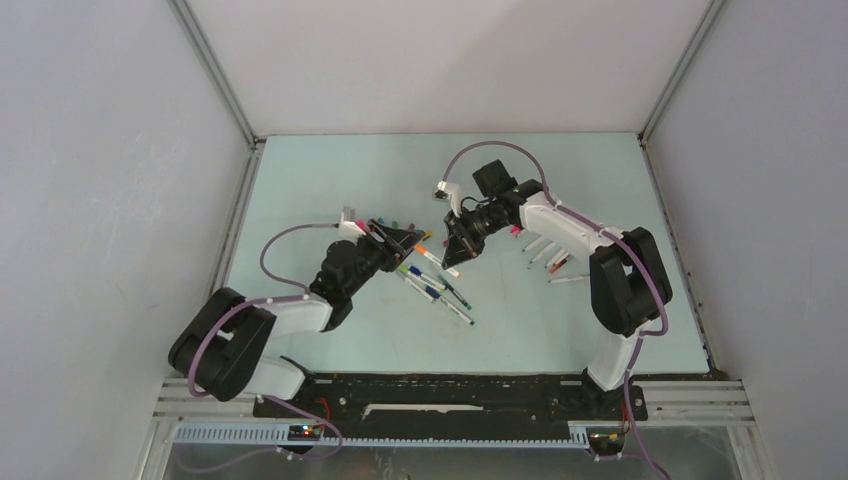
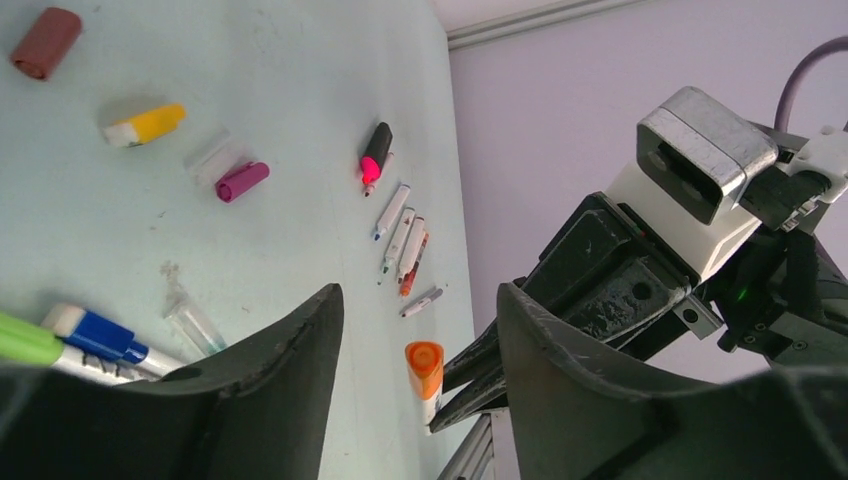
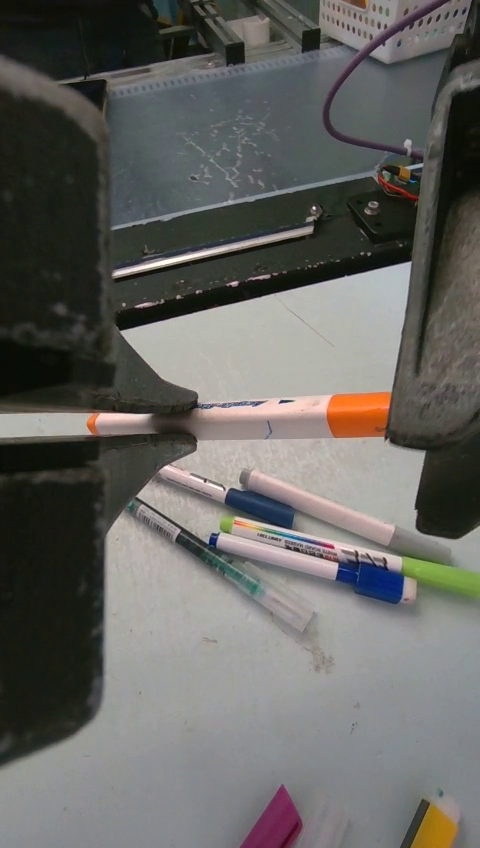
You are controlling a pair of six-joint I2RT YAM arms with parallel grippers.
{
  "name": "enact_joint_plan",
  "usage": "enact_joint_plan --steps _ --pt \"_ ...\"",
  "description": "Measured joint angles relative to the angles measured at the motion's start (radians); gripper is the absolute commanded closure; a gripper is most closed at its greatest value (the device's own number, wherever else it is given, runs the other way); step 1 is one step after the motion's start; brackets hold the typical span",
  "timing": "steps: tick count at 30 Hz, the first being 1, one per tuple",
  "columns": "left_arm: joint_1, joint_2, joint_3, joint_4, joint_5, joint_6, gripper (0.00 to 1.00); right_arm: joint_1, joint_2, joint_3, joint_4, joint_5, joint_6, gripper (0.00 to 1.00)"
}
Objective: Open the pen caps
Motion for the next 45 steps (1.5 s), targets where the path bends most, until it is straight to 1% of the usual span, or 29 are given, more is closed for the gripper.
enact_joint_plan --steps 2,3,5,6,8,9,11,14,17,18,20,21,22,23,25,26,27,28,29,31,32,35,36,37,39,45 --pt "0.0 0.017 0.013 0.011 0.016 -0.005 0.46 0.0 0.0 0.0 0.0 -0.004 0.003 1.0" --pt "0.0 0.023 0.018 0.014 0.021 -0.005 0.51 0.0 0.0 0.0 0.001 -0.006 0.005 1.0" --pt "-0.001 0.039 0.029 0.023 0.036 -0.005 0.64 0.0 0.0 0.0 0.002 -0.008 0.006 1.0" --pt "-0.001 0.044 0.032 0.026 0.04 -0.009 0.68 0.0 0.0 0.0 0.002 -0.008 0.007 1.0" --pt "-0.002 0.056 0.037 0.03 0.051 -0.007 0.73 0.0 0.0 0.0 0.003 -0.008 0.007 1.0" --pt "-0.002 0.06 0.037 0.032 0.058 -0.007 0.75 0.001 0.0 0.0 0.003 -0.008 0.007 1.0" --pt "-0.003 0.068 0.038 0.033 0.069 -0.006 0.74 0.002 0.0 0.0 0.003 -0.008 0.008 1.0" --pt "-0.005 0.076 0.042 0.034 0.081 -0.006 0.69 0.002 0.0 0.0 0.005 -0.008 0.011 1.0" --pt "-0.009 0.082 0.054 0.032 0.095 -0.005 0.69 0.002 0.0 0.0 0.006 -0.007 0.018 1.0" --pt "-0.011 0.084 0.058 0.032 0.097 -0.005 0.74 0.002 0.0 0.0 0.007 -0.007 0.023 1.0" --pt "-0.014 0.085 0.066 0.032 0.098 -0.005 0.91 0.002 0.0 0.0 0.007 -0.008 0.026 1.0" --pt "-0.015 0.087 0.068 0.032 0.098 -0.005 0.98 0.002 0.0 0.0 0.007 -0.008 0.026 1.0" --pt "-0.015 0.088 0.068 0.031 0.096 -0.002 1.0 0.002 0.0 0.0 0.006 -0.009 0.028 0.99" --pt "-0.016 0.088 0.068 0.028 0.096 -0.003 1.0 0.002 0.0 0.0 0.006 -0.007 0.029 0.95" --pt "-0.018 0.088 0.068 0.03 0.095 -0.005 1.0 0.002 0.0 0.0 0.006 -0.006 0.03 0.82" --pt "-0.018 0.088 0.068 0.03 0.095 -0.005 1.0 0.002 0.0 0.0 0.006 -0.007 0.033 0.7" --pt "-0.018 0.088 0.068 0.03 0.094 -0.004 1.0 0.002 0.0 0.0 0.006 -0.008 0.036 0.62" --pt "-0.02 0.088 0.068 0.03 0.095 -0.004 1.0 0.002 0.0 0.0 0.006 -0.007 0.043 0.56" --pt "-0.022 0.088 0.068 0.03 0.095 -0.004 1.0 0.002 0.0 0.0 0.009 -0.008 0.048 0.53" --pt "-0.032 0.088 0.069 0.031 0.097 -0.004 1.0 0.002 0.0 -0.001 0.018 -0.008 0.056 0.52" --pt "-0.036 0.088 0.07 0.031 0.098 -0.004 1.0 0.002 0.0 -0.001 0.023 -0.008 0.058 0.53" --pt "-0.05 0.09 0.079 0.036 0.099 -0.004 1.0 0.007 0.0 -0.002 0.034 -0.007 0.065 0.64" --pt "-0.052 0.093 0.084 0.038 0.099 -0.004 1.0 0.008 0.0 -0.002 0.037 -0.007 0.069 0.7" --pt "-0.053 0.095 0.09 0.043 0.098 -0.004 1.0 0.01 0.0 -0.002 0.037 -0.007 0.071 0.81" --pt "-0.053 0.095 0.098 0.049 0.095 0.001 1.0 0.012 0.0 -0.002 0.038 -0.018 0.073 1.0" --pt "-0.013 0.093 0.111 0.039 0.123 0.006 1.0 0.007 -0.001 -0.002 0.055 -0.033 0.025 1.0"
